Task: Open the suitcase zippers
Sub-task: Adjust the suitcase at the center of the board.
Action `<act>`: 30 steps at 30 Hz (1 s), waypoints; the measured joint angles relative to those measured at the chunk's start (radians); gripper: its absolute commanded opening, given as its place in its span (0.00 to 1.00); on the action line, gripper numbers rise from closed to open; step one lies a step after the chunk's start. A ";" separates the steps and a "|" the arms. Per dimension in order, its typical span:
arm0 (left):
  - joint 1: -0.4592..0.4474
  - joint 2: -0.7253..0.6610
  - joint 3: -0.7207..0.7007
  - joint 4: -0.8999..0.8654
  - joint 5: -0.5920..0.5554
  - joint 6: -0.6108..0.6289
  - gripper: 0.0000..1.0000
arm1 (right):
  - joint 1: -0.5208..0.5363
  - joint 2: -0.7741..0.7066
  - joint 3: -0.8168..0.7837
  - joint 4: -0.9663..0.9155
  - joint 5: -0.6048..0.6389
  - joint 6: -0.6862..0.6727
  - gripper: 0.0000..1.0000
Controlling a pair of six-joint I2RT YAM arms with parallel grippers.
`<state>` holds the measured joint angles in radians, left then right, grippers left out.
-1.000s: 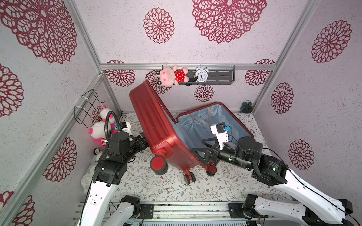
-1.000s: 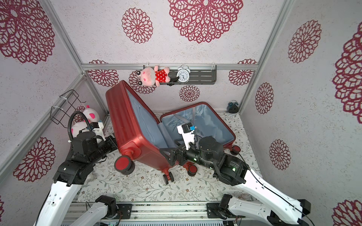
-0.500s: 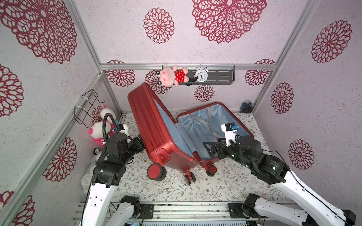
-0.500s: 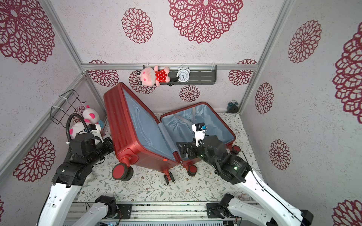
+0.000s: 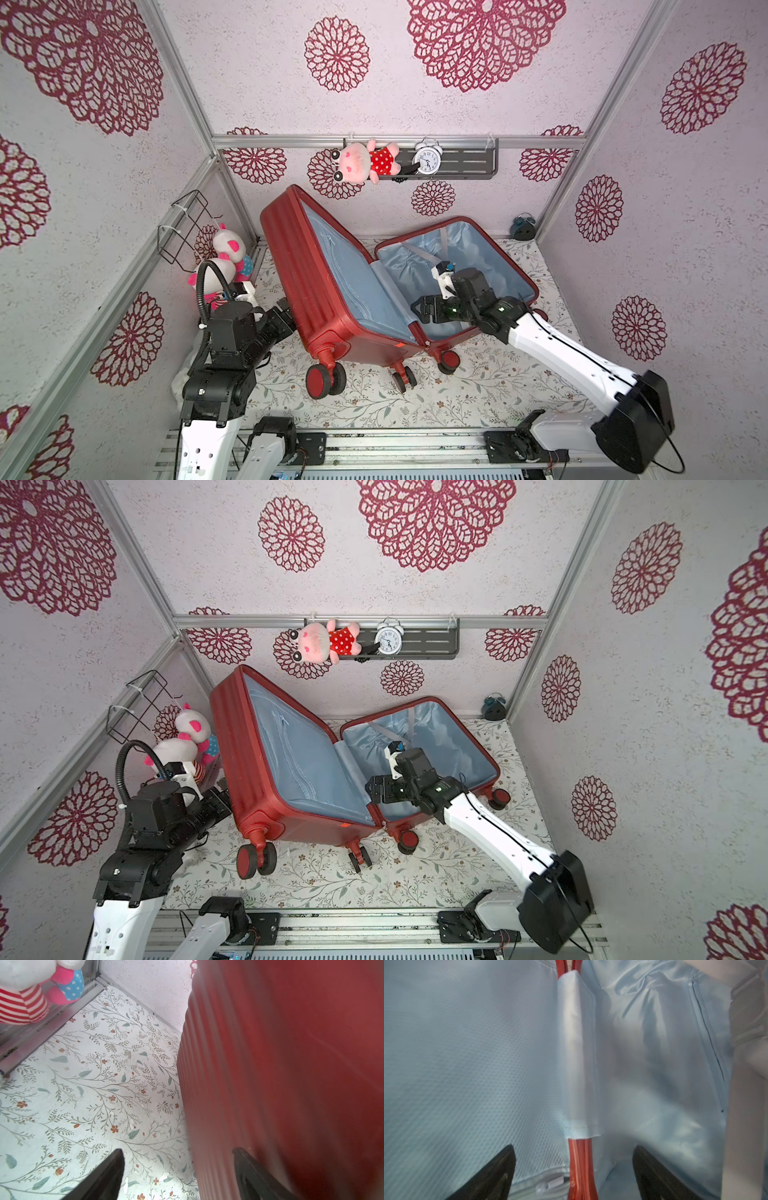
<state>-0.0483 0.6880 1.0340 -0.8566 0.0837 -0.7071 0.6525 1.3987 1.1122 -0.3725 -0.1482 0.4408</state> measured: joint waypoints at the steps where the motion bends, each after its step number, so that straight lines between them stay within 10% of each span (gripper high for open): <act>1: 0.003 0.003 0.000 0.000 0.004 0.000 0.85 | 0.000 0.038 0.014 0.002 -0.006 -0.003 0.85; 9: 0.019 0.027 0.000 0.001 0.039 0.002 0.85 | 0.002 0.317 0.100 0.041 -0.072 -0.013 0.65; 19: 0.051 0.068 -0.001 0.002 0.061 0.008 0.85 | 0.023 0.283 0.003 0.200 0.001 0.034 0.00; 30: 0.071 0.143 -0.003 0.016 0.109 0.031 0.85 | 0.004 0.129 -0.169 0.264 0.163 0.113 0.00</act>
<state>0.0223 0.8307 1.0306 -0.8406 0.1925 -0.6762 0.6563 1.5272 0.9432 -0.1081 0.0143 0.5537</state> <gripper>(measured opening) 0.851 0.174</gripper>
